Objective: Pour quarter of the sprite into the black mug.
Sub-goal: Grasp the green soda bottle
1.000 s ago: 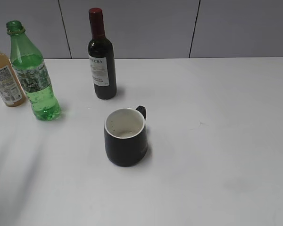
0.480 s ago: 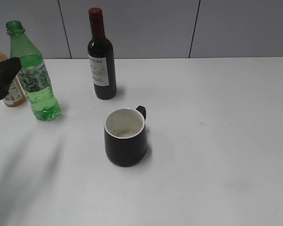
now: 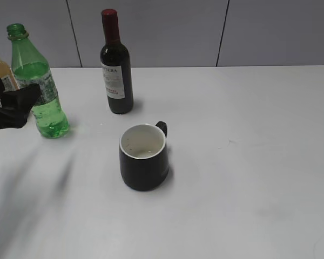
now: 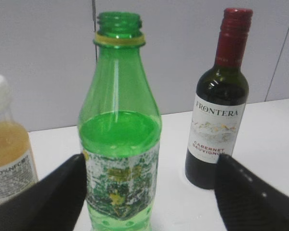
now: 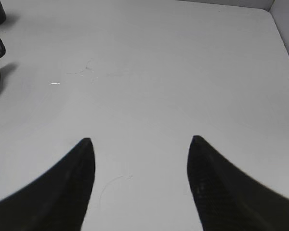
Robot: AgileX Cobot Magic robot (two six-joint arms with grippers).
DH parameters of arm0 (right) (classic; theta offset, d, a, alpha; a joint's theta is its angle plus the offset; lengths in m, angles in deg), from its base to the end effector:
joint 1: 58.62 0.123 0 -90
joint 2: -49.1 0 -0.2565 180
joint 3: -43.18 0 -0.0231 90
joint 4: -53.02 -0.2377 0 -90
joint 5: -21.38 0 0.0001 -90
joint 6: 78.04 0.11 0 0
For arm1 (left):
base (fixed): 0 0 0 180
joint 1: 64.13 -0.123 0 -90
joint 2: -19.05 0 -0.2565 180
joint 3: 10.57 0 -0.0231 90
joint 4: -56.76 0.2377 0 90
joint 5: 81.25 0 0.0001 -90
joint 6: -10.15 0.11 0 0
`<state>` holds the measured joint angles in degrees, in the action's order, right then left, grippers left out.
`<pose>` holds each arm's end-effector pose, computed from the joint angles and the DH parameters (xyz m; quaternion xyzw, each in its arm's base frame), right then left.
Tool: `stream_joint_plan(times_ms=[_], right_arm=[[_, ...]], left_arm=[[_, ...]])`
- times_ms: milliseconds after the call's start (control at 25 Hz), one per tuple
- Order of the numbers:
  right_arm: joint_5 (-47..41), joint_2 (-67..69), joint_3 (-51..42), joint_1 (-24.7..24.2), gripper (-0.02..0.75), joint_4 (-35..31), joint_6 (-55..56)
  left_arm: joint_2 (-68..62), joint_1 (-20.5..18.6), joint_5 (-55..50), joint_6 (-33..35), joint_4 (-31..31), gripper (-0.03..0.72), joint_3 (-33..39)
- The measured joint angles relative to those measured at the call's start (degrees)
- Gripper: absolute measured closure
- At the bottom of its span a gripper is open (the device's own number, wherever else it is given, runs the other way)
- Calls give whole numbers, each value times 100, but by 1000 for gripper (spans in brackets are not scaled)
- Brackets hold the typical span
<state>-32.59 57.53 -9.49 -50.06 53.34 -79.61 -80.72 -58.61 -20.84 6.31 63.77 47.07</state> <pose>0.0424 0.0059 0.2490 -0.0747 0.8404 0.0299 0.5360 0.2623 -0.0371 0.1514 0.0688 0.7466 -0.0737 0.6576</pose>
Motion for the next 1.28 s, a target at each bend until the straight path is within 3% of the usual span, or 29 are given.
stream_joint_plan(times_ms=[320,1280], right_arm=[[0,0,0,0,273,0,0],[0,0,0,0,274,0,0]], left_arm=[[-576,0,348,-6,-106,32,-59],[-1788,0,328,-6,-107,31,-1247]])
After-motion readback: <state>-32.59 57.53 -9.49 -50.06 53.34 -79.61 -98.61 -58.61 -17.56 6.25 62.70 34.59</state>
